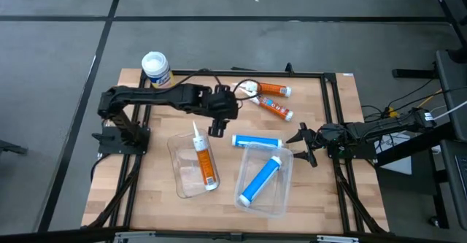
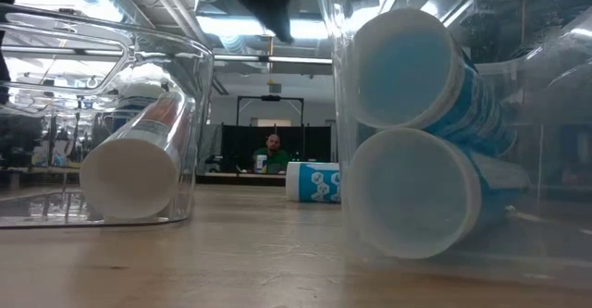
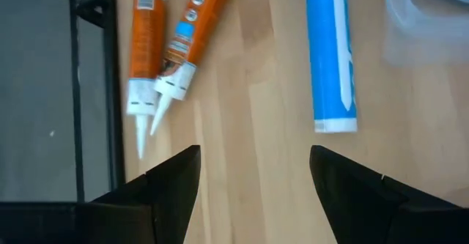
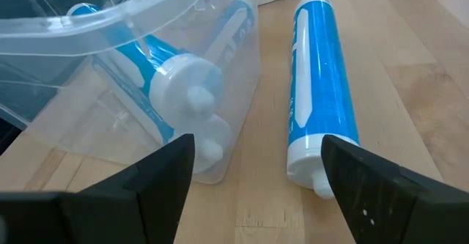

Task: Pick & place silicon tubes, Sealant and Lysol wipes
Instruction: Put the blue sealant into the right transparent bin

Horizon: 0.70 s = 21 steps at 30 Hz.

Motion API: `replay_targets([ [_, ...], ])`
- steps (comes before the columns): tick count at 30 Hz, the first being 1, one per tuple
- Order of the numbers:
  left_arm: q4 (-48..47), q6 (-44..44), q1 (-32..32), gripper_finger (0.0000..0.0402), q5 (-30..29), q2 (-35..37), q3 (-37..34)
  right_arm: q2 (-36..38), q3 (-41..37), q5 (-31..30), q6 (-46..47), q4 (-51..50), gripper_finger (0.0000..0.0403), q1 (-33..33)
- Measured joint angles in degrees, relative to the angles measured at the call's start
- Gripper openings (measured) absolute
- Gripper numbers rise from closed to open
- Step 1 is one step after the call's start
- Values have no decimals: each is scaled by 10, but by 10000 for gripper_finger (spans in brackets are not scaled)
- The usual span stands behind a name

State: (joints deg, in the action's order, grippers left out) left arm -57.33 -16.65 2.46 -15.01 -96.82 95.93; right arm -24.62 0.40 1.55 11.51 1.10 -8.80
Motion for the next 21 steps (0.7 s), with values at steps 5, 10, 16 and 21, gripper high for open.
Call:
replay_targets([
  [5, 87, -2, 0, 253, 35, 43, -106, 0, 0, 0, 0, 0, 298, 0],
  [10, 189, 0, 3, 253, 83, 53, -178, 0, 0, 0, 0, 0, 298, 0],
  [16, 261, 4, 12, 253, 117, 45, -226, 0, 0, 0, 0, 0, 298, 0],
  [21, 286, 10, 14, 253, 125, 26, -243, 0, 0, 0, 0, 0, 298, 0],
])
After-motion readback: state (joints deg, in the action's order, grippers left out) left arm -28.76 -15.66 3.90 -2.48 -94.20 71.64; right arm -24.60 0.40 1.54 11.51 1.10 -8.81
